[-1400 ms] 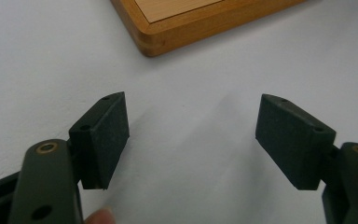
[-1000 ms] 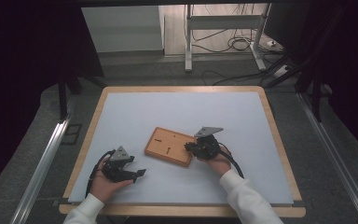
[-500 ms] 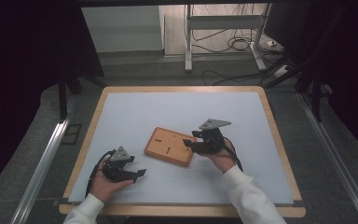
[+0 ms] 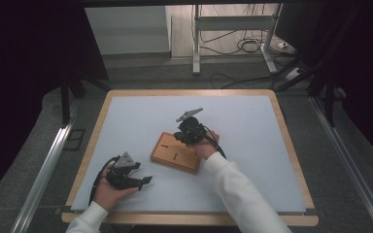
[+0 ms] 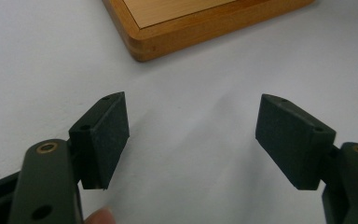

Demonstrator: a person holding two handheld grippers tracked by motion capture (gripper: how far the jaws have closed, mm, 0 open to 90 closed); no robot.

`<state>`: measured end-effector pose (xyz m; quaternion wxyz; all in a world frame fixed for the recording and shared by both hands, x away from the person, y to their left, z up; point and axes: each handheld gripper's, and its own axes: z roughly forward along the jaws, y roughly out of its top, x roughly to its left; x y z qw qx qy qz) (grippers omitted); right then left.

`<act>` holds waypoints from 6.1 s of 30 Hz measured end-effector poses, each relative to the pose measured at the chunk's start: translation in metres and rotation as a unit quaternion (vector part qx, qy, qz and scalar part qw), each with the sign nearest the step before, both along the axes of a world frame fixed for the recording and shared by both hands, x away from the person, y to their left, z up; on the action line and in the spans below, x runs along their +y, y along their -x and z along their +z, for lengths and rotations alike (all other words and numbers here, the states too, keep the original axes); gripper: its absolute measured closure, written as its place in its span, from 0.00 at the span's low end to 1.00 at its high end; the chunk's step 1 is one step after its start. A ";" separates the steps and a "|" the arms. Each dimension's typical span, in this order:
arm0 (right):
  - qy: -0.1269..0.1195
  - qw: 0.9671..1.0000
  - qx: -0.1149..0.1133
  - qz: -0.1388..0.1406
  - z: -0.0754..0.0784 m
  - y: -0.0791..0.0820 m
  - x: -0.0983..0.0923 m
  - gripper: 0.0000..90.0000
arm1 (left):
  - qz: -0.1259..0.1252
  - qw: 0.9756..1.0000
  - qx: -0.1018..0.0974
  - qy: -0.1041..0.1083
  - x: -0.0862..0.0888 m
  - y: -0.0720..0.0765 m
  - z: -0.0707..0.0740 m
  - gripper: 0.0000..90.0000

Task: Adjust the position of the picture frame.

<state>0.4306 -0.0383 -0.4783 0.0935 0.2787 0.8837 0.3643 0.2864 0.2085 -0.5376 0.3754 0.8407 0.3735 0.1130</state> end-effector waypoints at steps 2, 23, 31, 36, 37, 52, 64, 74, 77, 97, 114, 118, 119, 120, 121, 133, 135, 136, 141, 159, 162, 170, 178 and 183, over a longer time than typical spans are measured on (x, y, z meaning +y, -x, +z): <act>0.010 1.000 0.009 -0.008 -0.005 -0.010 0.005 1.00 | 0.000 1.000 0.000 0.001 0.001 0.000 0.000 0.28; 0.075 0.997 0.033 0.000 -0.024 -0.054 0.032 1.00 | 0.004 1.000 0.003 0.004 0.004 -0.002 -0.001 0.28; 0.097 0.995 0.013 0.024 -0.020 -0.046 0.054 1.00 | 0.006 1.000 0.000 0.003 0.005 -0.001 -0.001 0.28; 0.092 0.995 0.024 -0.007 -0.024 -0.058 0.044 1.00 | 0.006 1.000 0.001 0.004 0.007 -0.002 -0.001 0.28; 0.097 0.995 0.033 -0.007 -0.027 -0.062 0.041 1.00 | 0.007 1.000 0.000 0.004 0.007 -0.002 -0.001 0.28; 0.113 0.992 0.032 0.050 -0.034 -0.045 0.053 1.00 | 0.012 1.000 -0.001 0.006 0.008 -0.002 0.000 0.28; 0.124 0.985 0.037 0.116 -0.035 -0.014 0.065 1.00 | 0.028 0.999 -0.006 0.014 0.014 -0.002 0.001 0.28; 0.131 0.976 0.047 0.165 -0.034 0.006 0.069 1.00 | 0.028 1.000 -0.002 0.012 0.014 -0.003 0.000 0.28; 0.130 0.977 0.049 0.163 -0.035 0.005 0.068 1.00 | 0.029 0.999 -0.001 0.013 0.014 -0.002 0.000 0.28; 0.017 0.998 0.009 0.052 0.007 0.027 -0.030 1.00 | 0.026 1.000 -0.001 0.009 0.013 -0.002 0.000 0.28; -0.039 0.998 0.032 0.045 -0.029 0.114 -0.121 1.00 | 0.028 1.000 -0.002 0.005 0.011 -0.002 -0.001 0.28; -0.030 0.997 0.038 0.063 -0.033 0.128 -0.117 1.00 | 0.028 1.000 -0.002 0.005 0.012 -0.002 -0.001 0.28; -0.027 0.996 0.039 0.069 -0.034 0.130 -0.116 1.00 | 0.028 1.000 -0.002 0.006 0.012 -0.002 -0.001 0.28; -0.025 0.996 0.041 0.073 -0.036 0.132 -0.115 1.00 | 0.028 1.000 -0.003 0.006 0.012 -0.002 -0.001 0.28; -0.021 0.996 0.042 0.076 -0.038 0.134 -0.113 1.00 | 0.028 1.000 -0.003 0.006 0.012 -0.002 -0.001 0.28; -0.016 0.996 0.041 0.082 -0.042 0.131 -0.111 1.00 | 0.028 1.000 -0.003 0.005 0.011 -0.002 -0.001 0.28; -0.011 0.996 0.033 0.085 -0.042 0.132 -0.111 1.00 | 0.028 1.000 -0.004 0.004 0.011 -0.001 0.000 0.28; -0.010 0.996 0.032 0.085 -0.042 0.132 -0.111 1.00 | 0.028 1.000 -0.004 0.005 0.012 -0.001 0.000 0.28; 0.010 0.996 0.023 0.090 -0.042 0.136 -0.109 1.00 | 0.027 1.000 -0.004 0.005 0.012 -0.001 0.000 0.28; 0.017 0.997 -0.008 0.070 -0.043 0.127 -0.109 1.00 | 0.028 1.000 -0.005 0.003 0.011 -0.001 0.000 0.28; 0.014 0.998 -0.012 0.063 -0.044 0.121 -0.109 1.00 | 0.026 1.000 -0.005 0.002 0.011 -0.001 0.000 0.28; 0.008 0.999 -0.014 0.044 -0.044 0.105 -0.104 1.00 | 0.027 1.000 -0.005 0.003 0.011 -0.001 0.000 0.28; -0.001 1.000 -0.014 0.028 -0.045 0.084 -0.096 1.00 | 0.029 1.000 -0.005 0.003 0.011 -0.001 0.000 0.28; -0.002 1.000 -0.014 0.020 -0.046 0.073 -0.088 1.00 | 0.029 1.000 -0.005 0.006 0.011 -0.001 0.000 0.27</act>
